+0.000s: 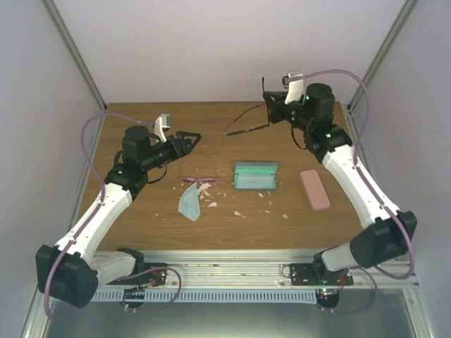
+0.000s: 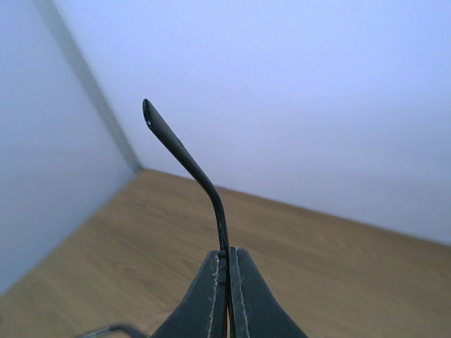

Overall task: Organize the sunglasses
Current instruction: Fold the sunglasses.

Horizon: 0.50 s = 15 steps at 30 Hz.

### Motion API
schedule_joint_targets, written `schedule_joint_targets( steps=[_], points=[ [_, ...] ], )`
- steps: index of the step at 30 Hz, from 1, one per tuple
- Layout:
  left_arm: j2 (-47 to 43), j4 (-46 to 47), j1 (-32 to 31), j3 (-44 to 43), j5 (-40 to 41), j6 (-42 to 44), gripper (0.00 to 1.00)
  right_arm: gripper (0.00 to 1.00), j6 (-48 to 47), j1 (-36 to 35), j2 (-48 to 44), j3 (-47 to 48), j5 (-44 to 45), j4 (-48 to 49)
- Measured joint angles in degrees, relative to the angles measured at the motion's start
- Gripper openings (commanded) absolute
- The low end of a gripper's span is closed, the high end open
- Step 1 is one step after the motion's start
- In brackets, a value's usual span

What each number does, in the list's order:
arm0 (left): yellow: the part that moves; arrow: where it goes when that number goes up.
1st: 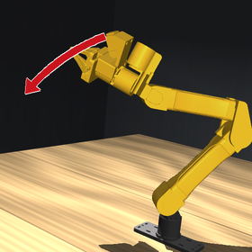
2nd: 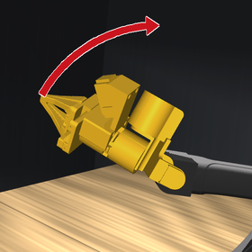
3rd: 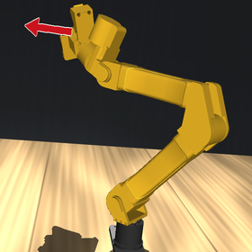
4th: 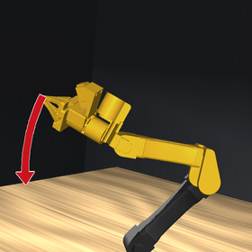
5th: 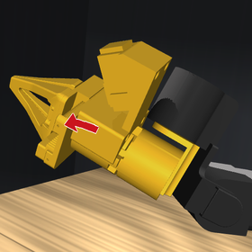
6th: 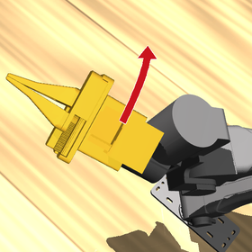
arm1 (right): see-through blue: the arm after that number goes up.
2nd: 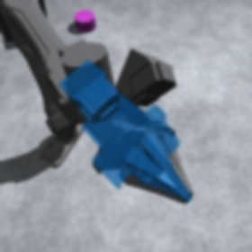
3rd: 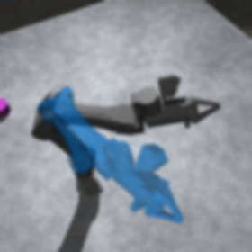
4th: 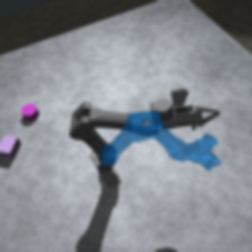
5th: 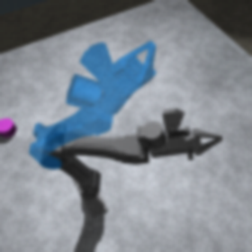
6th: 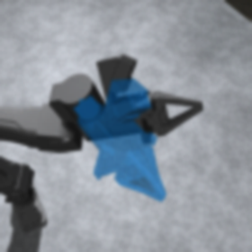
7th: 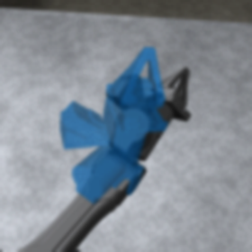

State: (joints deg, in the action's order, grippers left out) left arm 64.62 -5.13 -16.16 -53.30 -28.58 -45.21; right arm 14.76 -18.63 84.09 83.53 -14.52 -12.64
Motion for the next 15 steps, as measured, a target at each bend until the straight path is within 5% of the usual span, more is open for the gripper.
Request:
schedule_joint_targets(
  steps=[15],
  points=[
    [3.85,18.75,-1.7,-2.14,-24.81,-18.23,0.65,0.01,5.03,-0.09,-4.04,-7.1,-28.44,35.19]
  ],
)
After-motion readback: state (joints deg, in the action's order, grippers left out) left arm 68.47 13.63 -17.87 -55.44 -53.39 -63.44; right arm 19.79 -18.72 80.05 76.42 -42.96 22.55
